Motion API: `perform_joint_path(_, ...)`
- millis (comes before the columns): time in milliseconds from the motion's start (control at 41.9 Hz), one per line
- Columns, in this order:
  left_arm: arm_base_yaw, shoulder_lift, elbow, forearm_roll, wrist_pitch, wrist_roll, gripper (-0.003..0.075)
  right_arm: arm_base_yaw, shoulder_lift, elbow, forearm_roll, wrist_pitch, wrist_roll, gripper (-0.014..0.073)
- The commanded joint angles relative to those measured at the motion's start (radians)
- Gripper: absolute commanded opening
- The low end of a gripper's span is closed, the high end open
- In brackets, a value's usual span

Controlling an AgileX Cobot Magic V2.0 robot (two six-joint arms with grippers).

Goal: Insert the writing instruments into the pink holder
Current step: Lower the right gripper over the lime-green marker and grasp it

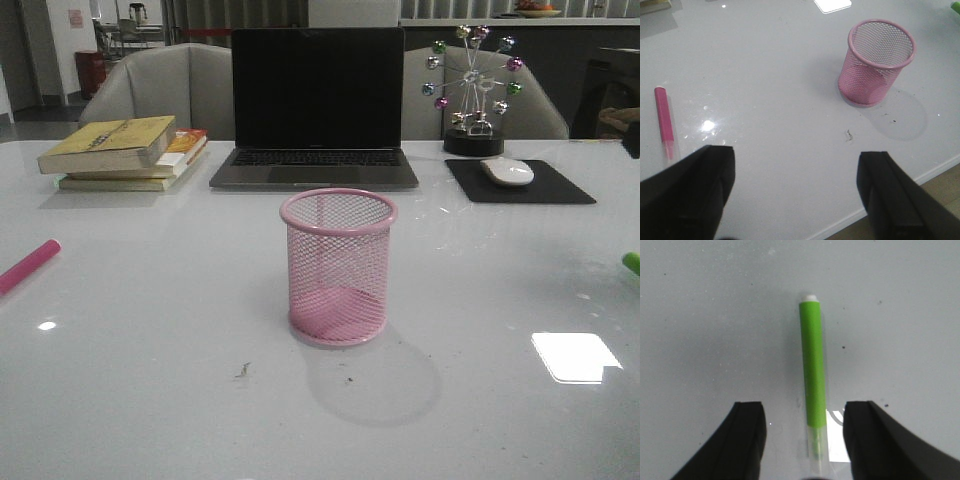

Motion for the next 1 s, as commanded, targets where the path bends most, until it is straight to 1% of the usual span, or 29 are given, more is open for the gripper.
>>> perform_joint_path(0, -0.008, -0.004, -0.033, -0.007, -0.068, 0.000, 0.0563, -0.007, 0.029, -0.089, 0.002, 0.000, -0.006, 0.0467)
perform_joint_path(119, -0.008, -0.004, -0.033, -0.007, -0.068, 0.000, 0.0562, -0.007, 0.109, -0.153, -0.008, 0.037, -0.015, 0.0467)
perform_joint_path(263, -0.008, -0.004, -0.033, -0.007, -0.068, 0.000, 0.0563, -0.007, 0.165, -0.201, -0.018, 0.043, -0.015, 0.0467)
perform_joint_path(668, -0.008, -0.004, -0.033, -0.007, -0.068, 0.000, 0.0563, -0.007, 0.247, -0.270, -0.026, 0.037, -0.015, 0.0467)
perform_joint_path(979, -0.008, -0.004, -0.033, -0.007, -0.068, 0.000, 0.0562, -0.007, 0.294, -0.313, -0.026, 0.097, -0.015, 0.0467)
